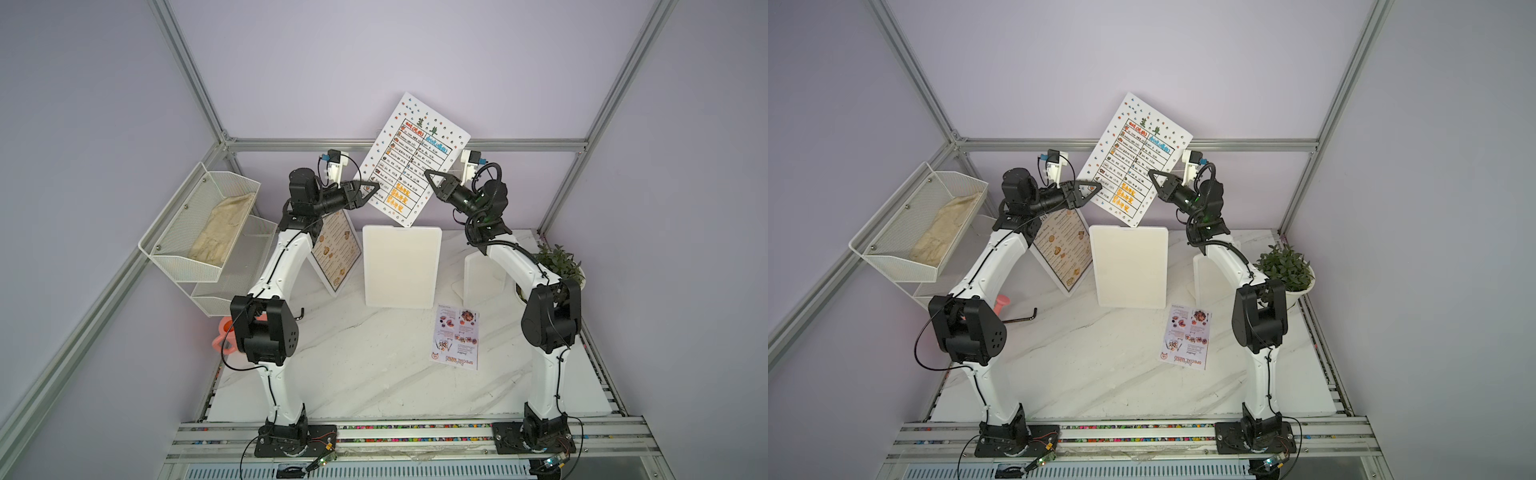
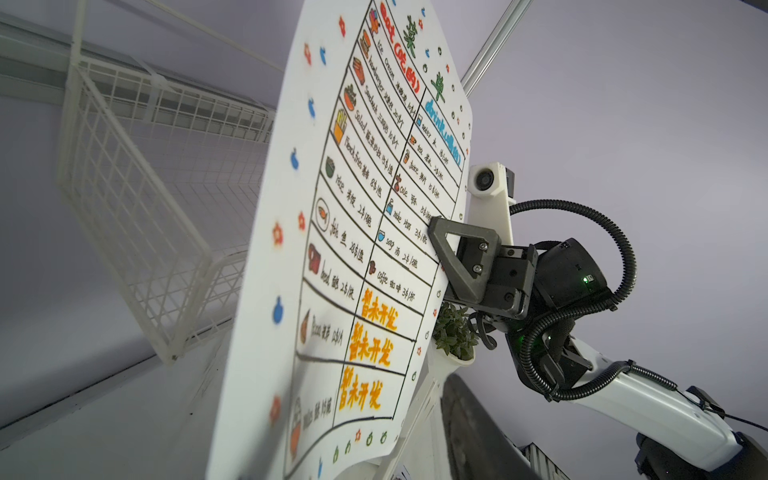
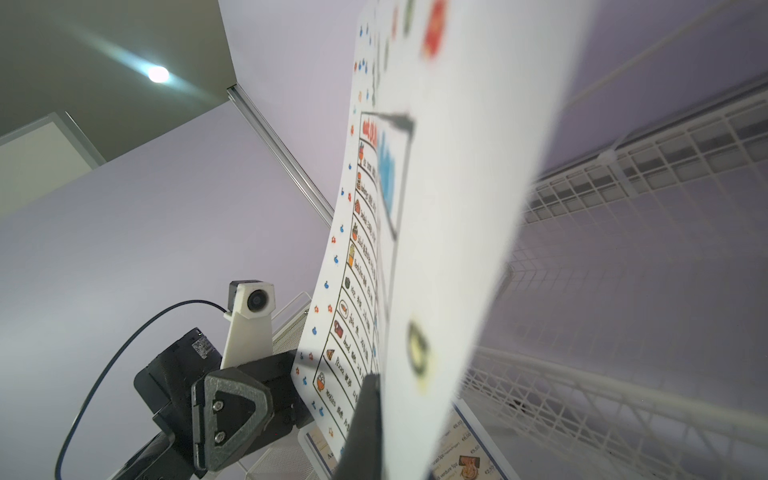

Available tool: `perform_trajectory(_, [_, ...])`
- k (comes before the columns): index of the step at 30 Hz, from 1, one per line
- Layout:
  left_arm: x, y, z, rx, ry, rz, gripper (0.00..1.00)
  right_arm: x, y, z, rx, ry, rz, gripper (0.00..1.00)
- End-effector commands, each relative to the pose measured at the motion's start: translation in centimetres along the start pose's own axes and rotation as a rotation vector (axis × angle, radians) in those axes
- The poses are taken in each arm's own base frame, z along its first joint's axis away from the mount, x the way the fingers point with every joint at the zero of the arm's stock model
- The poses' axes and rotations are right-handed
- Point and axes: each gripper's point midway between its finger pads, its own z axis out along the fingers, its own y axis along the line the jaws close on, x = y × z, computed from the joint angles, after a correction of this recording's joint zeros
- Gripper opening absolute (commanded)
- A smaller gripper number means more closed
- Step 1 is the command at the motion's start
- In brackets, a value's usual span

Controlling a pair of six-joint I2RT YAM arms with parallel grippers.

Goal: Insert the menus into the narrow rack
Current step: Insert the menu into the narrow rack.

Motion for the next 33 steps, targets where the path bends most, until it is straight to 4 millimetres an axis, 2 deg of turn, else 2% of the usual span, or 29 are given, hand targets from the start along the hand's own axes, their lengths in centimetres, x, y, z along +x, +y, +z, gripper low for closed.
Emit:
perform_trajectory(1, [-1.4, -1.8, 0.0, 0.043, -0.024, 0.046, 0.54, -1.9, 1.8, -0.3, -0.031, -0.048, -0.008, 0.0])
perform_trajectory(19, [-1.0, -1.8, 0.0, 0.045, -0.019, 0.041, 0.54, -0.7, 1.4, -0.8, 0.004, -0.031, -0.001, 0.0])
perform_trajectory(33, [-1.3, -2.2, 0.2, 0.055, -0.024, 0.044, 0.54, -1.6, 1.2, -0.7, 0.013, -0.075, 0.021, 0.0])
